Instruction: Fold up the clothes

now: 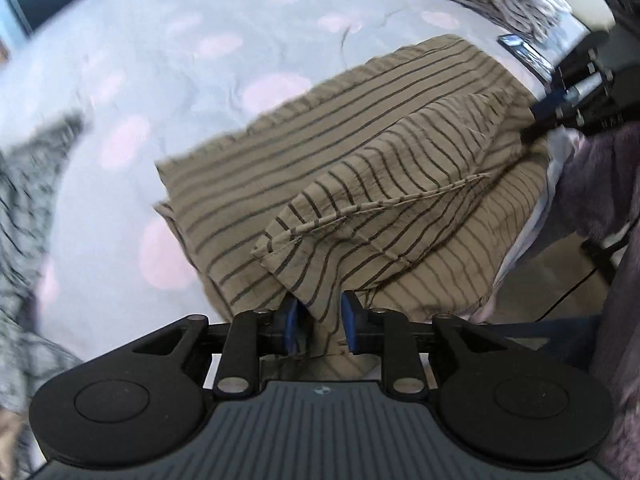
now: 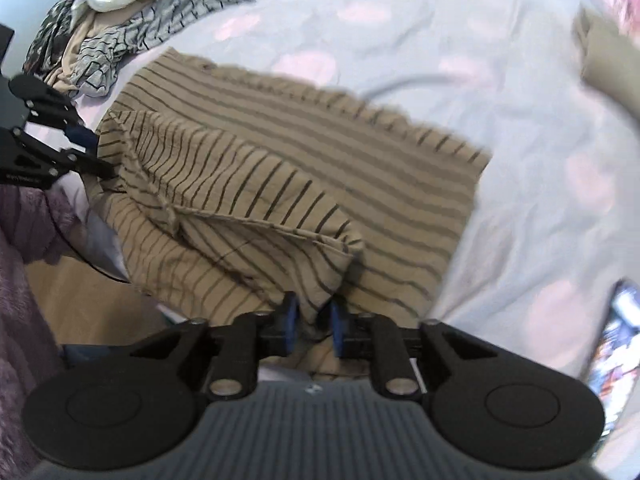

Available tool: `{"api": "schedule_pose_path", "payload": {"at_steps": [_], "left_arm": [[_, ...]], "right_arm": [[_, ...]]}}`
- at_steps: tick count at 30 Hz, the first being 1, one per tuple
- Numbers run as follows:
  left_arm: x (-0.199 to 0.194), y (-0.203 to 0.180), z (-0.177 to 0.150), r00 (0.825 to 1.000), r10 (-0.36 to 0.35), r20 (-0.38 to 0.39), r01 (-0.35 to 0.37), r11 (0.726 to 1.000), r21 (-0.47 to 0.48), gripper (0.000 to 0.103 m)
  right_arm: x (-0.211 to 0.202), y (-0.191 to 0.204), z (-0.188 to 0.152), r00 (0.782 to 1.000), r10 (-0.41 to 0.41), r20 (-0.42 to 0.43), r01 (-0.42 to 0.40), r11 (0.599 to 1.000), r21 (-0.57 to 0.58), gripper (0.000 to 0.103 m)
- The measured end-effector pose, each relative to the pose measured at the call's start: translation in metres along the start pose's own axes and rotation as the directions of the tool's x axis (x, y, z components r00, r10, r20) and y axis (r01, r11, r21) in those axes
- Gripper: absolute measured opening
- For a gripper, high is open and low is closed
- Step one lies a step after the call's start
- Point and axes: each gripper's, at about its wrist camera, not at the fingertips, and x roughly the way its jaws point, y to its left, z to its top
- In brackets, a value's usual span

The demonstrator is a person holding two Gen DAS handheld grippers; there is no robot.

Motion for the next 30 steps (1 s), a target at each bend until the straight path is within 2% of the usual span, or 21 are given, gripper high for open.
{"api": "schedule_pose_path", "payload": {"at_steps": [3,5,8,10,13,14,17,20,24,27,30], "left_arm": [[-0.018,-0.011,-0.005,0.994,0.083,0.064,-0.086,0.996,0.040,0.021],[-0.029,-0.019,-0.007,0.985,0.119,0.123,-0.126,0.990,0.058,0.021],[-0.039,-0.038,-0.008,0.977,0.095,0.193,-0.129,0.977,0.173,0.021],[-0.034,-0.055,-0.008,0.981,0.068,0.181,-0.116,0.956,0.269,0.021],[-0.015,-0.073,-0.011,0.983,0.104,0.149,-0.152,0.918,0.366,0.021],[-0.009,-0.076,-0.011,0.983,0.114,0.144,-0.162,0.908,0.387,0.022],[0.009,-0.079,-0.014,0.982,0.143,0.121,-0.183,0.876,0.446,0.022],[0.025,-0.081,-0.019,0.973,0.193,0.124,-0.229,0.843,0.486,0.022],[0.043,-0.080,-0.022,0.960,0.236,0.151,-0.280,0.813,0.510,0.023],[0.047,-0.087,-0.029,0.947,0.268,0.179,-0.321,0.761,0.563,0.025],[0.052,-0.095,-0.040,0.930,0.300,0.211,-0.364,0.684,0.632,0.026]], "right_arm": [[-0.020,0.010,-0.004,0.993,-0.054,0.108,0.061,0.996,-0.063,0.023],[-0.032,0.019,-0.008,0.981,-0.061,0.183,0.084,0.989,-0.119,0.023],[-0.041,0.036,-0.012,0.969,-0.012,0.248,0.072,0.970,-0.234,0.023],[-0.036,0.048,-0.014,0.972,0.018,0.235,0.059,0.947,-0.316,0.023],[-0.019,0.067,-0.017,0.982,-0.007,0.190,0.087,0.906,-0.415,0.029],[-0.014,0.071,-0.018,0.985,-0.017,0.173,0.093,0.892,-0.442,0.034],[0.005,0.079,-0.020,0.991,-0.040,0.127,0.098,0.865,-0.493,0.034],[0.021,0.082,-0.024,0.988,-0.099,0.123,0.150,0.827,-0.542,0.034],[0.039,0.084,-0.027,0.981,-0.153,0.123,0.196,0.785,-0.588,0.035],[0.047,0.085,-0.029,0.974,-0.182,0.138,0.228,0.750,-0.620,0.037],[0.054,0.090,-0.035,0.965,-0.211,0.158,0.262,0.697,-0.667,0.039]]}}
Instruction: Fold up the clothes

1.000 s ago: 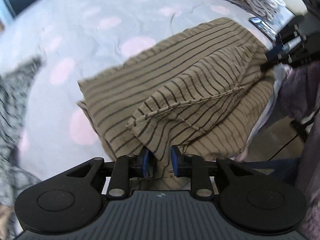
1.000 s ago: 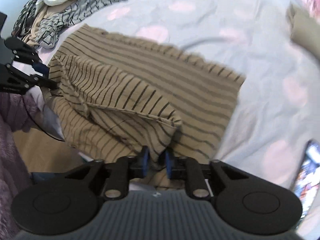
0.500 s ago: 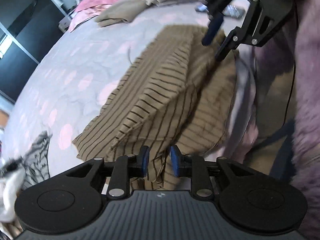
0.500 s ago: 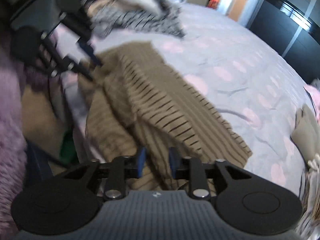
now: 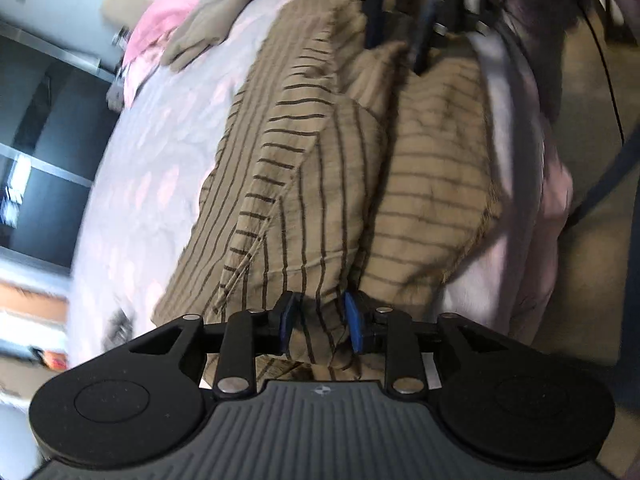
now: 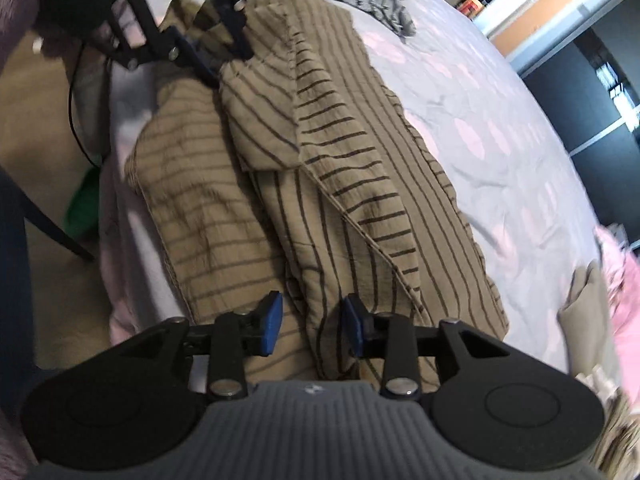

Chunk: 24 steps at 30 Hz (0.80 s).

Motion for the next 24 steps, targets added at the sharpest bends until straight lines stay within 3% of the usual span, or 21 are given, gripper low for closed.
{"api": "schedule_pose_path", "payload": {"at_steps": [5,7,8,10,13,16,24], "left_arm": [[0.002,-0.005,-0.008,0.998,0.049,-0.040,-0.047,0.998,0.032,0.039],[0.003,-0.006,-0.010,0.998,0.050,-0.046,-0.048,0.998,0.031,0.039],[0.003,-0.006,-0.009,0.998,0.048,-0.048,-0.046,0.999,0.027,0.039],[0.005,-0.005,-0.008,0.998,0.044,-0.049,-0.043,0.999,0.025,0.039],[0.009,-0.006,-0.007,0.997,0.051,-0.050,-0.049,0.998,0.039,0.031],[0.009,-0.001,-0.006,0.997,0.051,-0.052,-0.049,0.998,0.043,0.013],[-0.024,0.040,-0.005,0.999,-0.038,-0.013,0.037,0.996,-0.079,0.005]], "right_arm": [[-0.002,0.009,-0.003,0.998,-0.063,-0.014,0.062,0.996,-0.069,0.038],[-0.002,0.007,-0.004,0.998,-0.062,-0.015,0.061,0.997,-0.056,0.035],[-0.001,0.005,-0.005,0.998,-0.064,-0.017,0.064,0.997,-0.048,0.026],[0.001,0.002,-0.005,0.997,-0.072,-0.027,0.071,0.997,-0.038,0.023],[0.002,0.002,-0.004,0.997,-0.070,-0.033,0.069,0.997,-0.046,0.023],[-0.001,-0.003,0.000,0.998,-0.063,-0.028,0.062,0.998,-0.020,0.012],[-0.037,-0.027,0.005,1.000,-0.012,0.023,0.011,0.999,0.050,0.007]]}}
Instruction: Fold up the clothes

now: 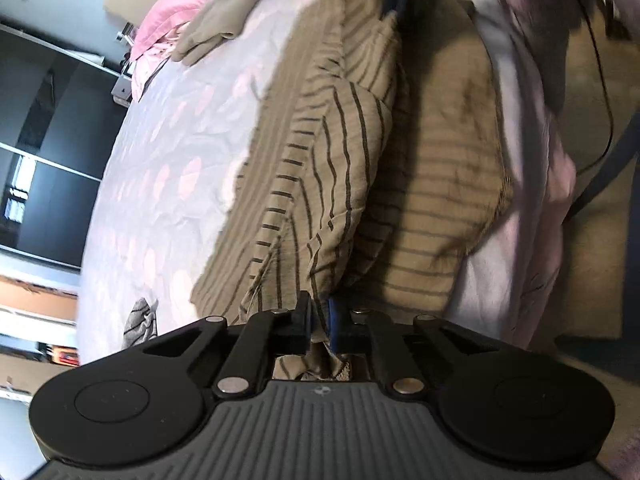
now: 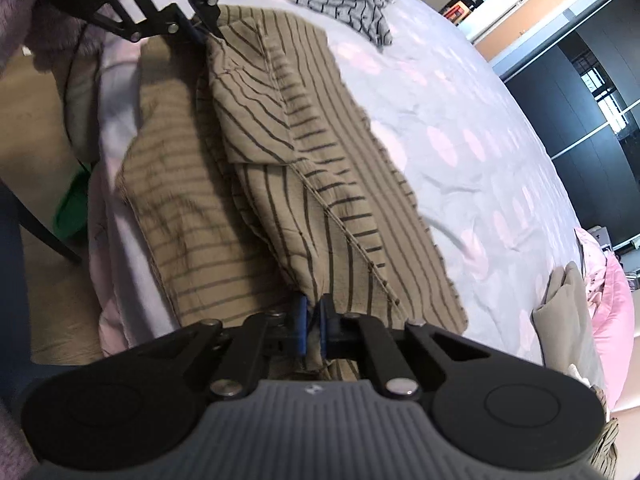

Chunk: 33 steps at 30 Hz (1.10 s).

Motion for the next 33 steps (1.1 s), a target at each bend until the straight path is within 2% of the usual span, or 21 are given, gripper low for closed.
{"api": "schedule_pose_path", "payload": {"at_steps": [3,10,16,21,25,28,29,30,33], "left_arm": [[-0.017,0.017,0.001,0.998,-0.058,0.021,0.059,0.997,-0.043,0.005],[-0.033,0.015,-0.003,0.986,-0.165,0.017,0.164,0.986,0.028,0.005],[-0.011,-0.015,-0.008,0.976,-0.217,-0.016,0.217,0.972,0.093,0.005],[0.022,-0.031,-0.010,0.975,-0.214,-0.058,0.219,0.968,0.124,0.005],[0.030,-0.029,-0.010,0.973,-0.223,-0.060,0.228,0.968,0.107,0.005],[0.027,-0.026,-0.011,0.973,-0.226,-0.053,0.229,0.970,0.084,0.005],[0.025,-0.025,-0.011,0.972,-0.230,-0.048,0.233,0.970,0.073,0.007],[0.022,-0.023,-0.012,0.970,-0.241,-0.041,0.243,0.968,0.061,0.013],[0.012,-0.007,-0.012,0.956,-0.294,-0.017,0.294,0.956,-0.015,0.022]], "right_arm": [[-0.019,-0.008,-0.002,0.999,0.039,0.016,-0.040,0.999,0.009,0.006],[-0.038,-0.016,-0.002,0.987,0.163,0.009,-0.163,0.987,-0.018,0.006],[-0.018,0.008,-0.012,0.971,0.228,-0.068,-0.234,0.968,-0.087,0.006],[0.008,0.022,-0.015,0.973,0.208,-0.101,-0.220,0.967,-0.127,0.006],[0.019,0.029,-0.018,0.969,0.218,-0.111,-0.233,0.963,-0.137,0.007],[0.014,0.027,-0.018,0.966,0.236,-0.108,-0.248,0.963,-0.110,0.015],[0.012,0.026,-0.018,0.964,0.244,-0.105,-0.254,0.962,-0.099,0.023],[0.009,0.025,-0.018,0.962,0.252,-0.103,-0.261,0.961,-0.087,0.033],[-0.007,0.024,-0.021,0.965,0.250,-0.085,-0.256,0.964,-0.073,0.037]]}}
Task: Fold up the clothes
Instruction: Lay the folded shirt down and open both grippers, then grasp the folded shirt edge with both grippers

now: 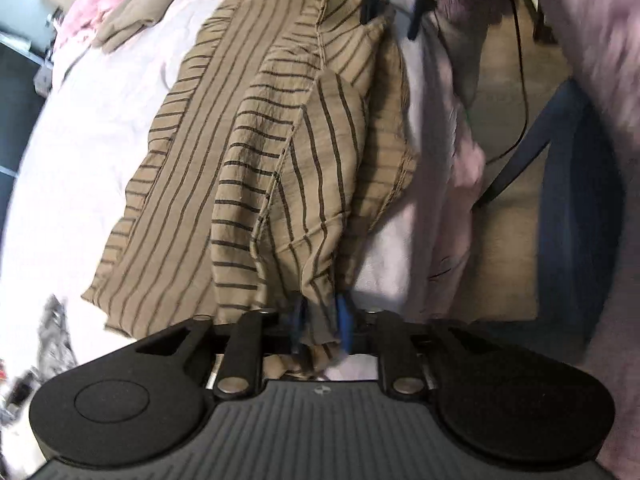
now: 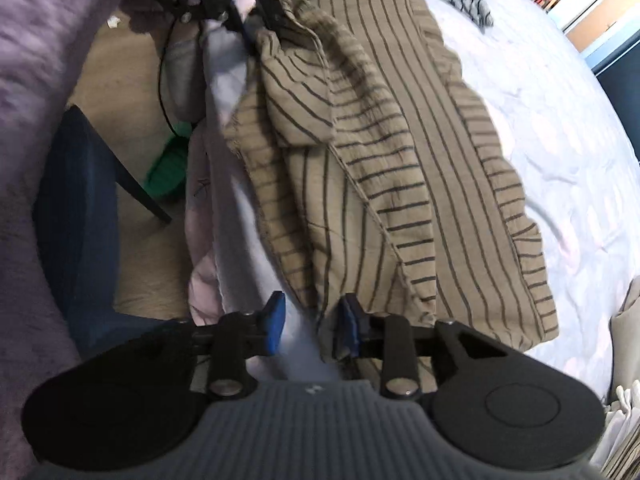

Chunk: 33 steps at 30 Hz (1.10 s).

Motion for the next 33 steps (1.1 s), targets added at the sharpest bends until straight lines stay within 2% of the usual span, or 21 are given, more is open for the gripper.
{"api": "schedule_pose_path", "payload": {"at_steps": [4,5,7,10,11,12,17,20,22,23,25,28,33], "left_arm": [[-0.026,0.014,0.003,0.998,-0.025,0.054,0.031,0.993,-0.111,0.023],[-0.033,0.019,0.002,0.997,-0.034,0.072,0.044,0.990,-0.137,0.024],[-0.047,0.027,-0.001,0.991,-0.053,0.124,0.076,0.979,-0.189,0.028],[-0.059,0.043,-0.004,0.980,-0.052,0.190,0.104,0.957,-0.272,0.029],[-0.060,0.048,-0.004,0.980,-0.041,0.197,0.100,0.948,-0.302,0.029],[-0.060,0.052,-0.004,0.979,-0.026,0.200,0.092,0.939,-0.330,0.029],[-0.057,0.079,-0.005,0.979,0.011,0.205,0.081,0.895,-0.438,0.029],[-0.051,0.103,-0.003,0.980,0.037,0.196,0.074,0.844,-0.531,0.027],[-0.040,0.117,-0.002,0.985,0.067,0.161,0.041,0.809,-0.586,0.019],[-0.033,0.122,-0.001,0.987,0.079,0.137,0.020,0.797,-0.603,0.015],[-0.022,0.130,-0.001,0.991,0.089,0.103,-0.004,0.774,-0.634,0.013],[-0.001,0.139,-0.005,0.993,0.096,0.062,-0.026,0.722,-0.691,0.010],[0.027,0.148,-0.021,1.000,0.021,0.014,-0.003,0.639,-0.769,0.006]], "right_arm": [[-0.024,-0.009,-0.001,0.999,0.012,0.049,-0.016,0.996,0.088,0.041],[-0.029,-0.011,0.002,0.998,0.019,0.066,-0.026,0.992,0.120,0.047],[-0.045,-0.018,-0.001,0.995,0.022,0.102,-0.042,0.980,0.192,0.049],[-0.059,-0.031,-0.005,0.988,-0.009,0.152,-0.039,0.950,0.311,0.041],[-0.062,-0.039,-0.006,0.987,-0.030,0.156,-0.028,0.934,0.356,0.030],[-0.061,-0.045,-0.008,0.987,-0.050,0.152,-0.015,0.917,0.399,0.023],[-0.055,-0.078,-0.011,0.982,-0.145,0.124,0.053,0.833,0.551,0.018],[-0.055,-0.100,-0.014,0.975,-0.166,0.147,0.043,0.791,0.611,0.017],[-0.047,-0.113,-0.008,0.973,-0.173,0.152,0.037,0.770,0.637,0.015],[-0.042,-0.117,-0.005,0.973,-0.177,0.146,0.041,0.760,0.649,0.014],[-0.030,-0.126,-0.002,0.974,-0.185,0.132,0.049,0.739,0.672,0.013],[-0.007,-0.136,0.000,0.980,-0.164,0.110,0.038,0.702,0.711,0.012],[0.018,-0.147,-0.012,0.990,-0.133,0.056,0.046,0.659,0.751,0.008]]}}
